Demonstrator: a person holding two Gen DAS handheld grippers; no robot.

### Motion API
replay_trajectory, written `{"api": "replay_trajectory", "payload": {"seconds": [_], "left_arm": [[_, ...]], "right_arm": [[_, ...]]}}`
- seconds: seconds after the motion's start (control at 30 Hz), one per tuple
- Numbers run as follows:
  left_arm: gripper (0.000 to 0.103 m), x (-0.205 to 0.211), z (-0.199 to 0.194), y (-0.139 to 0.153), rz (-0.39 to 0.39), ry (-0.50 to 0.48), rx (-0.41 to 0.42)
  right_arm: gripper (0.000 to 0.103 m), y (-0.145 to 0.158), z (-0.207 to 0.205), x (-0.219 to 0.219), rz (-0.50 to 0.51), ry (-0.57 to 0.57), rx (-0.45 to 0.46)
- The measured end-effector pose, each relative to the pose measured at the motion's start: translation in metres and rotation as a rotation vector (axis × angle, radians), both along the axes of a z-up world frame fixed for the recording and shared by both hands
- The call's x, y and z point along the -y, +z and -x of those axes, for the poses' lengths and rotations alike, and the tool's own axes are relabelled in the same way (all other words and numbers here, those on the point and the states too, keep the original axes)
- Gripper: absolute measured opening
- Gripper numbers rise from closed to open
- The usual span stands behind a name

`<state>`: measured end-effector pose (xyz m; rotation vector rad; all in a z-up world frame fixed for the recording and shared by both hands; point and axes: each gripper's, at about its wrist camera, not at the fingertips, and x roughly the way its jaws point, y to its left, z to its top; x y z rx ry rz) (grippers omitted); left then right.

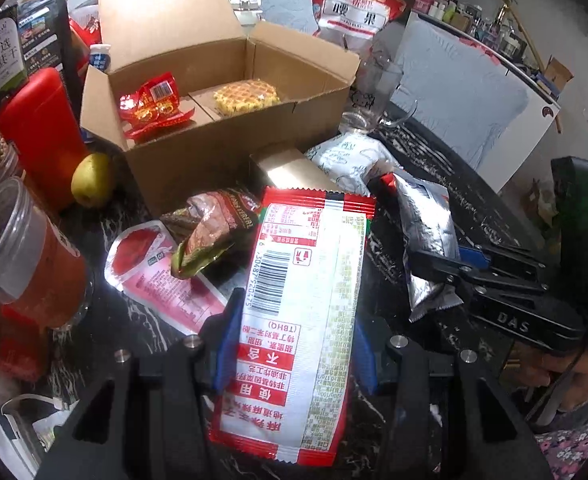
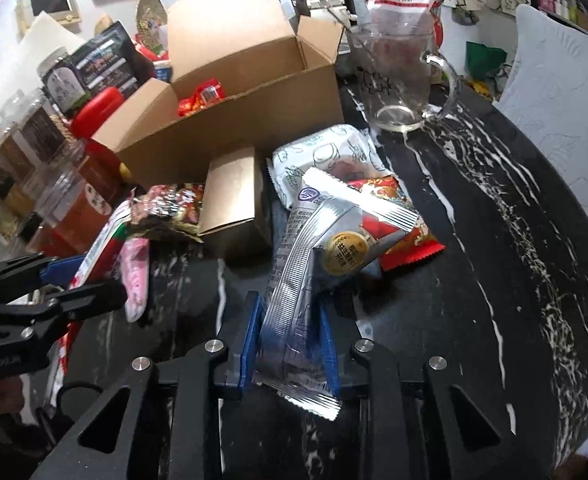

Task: Organize snacks
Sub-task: 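Carry the red-and-white packet with the left tool while the right tool carries the silver bag to the box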

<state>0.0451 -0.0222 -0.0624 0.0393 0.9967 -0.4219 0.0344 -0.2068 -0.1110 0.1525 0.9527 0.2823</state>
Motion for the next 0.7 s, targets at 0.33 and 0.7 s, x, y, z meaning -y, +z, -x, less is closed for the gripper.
{"api": "replay_trajectory", "payload": {"seconds": [0.33,0.7], "left_arm": [[0.048,-0.001,0.007,0.037,0.046,0.031,0.095],[0.048,-0.003,-0.001,0.086,0.073,0.074,0.236]], "right_arm": [[0.027,0.050,0.021,0.003,-0.028,0.053,0.116],[0.027,0.100,0.015,-0.005,-0.059,0.136,0.238]]}}
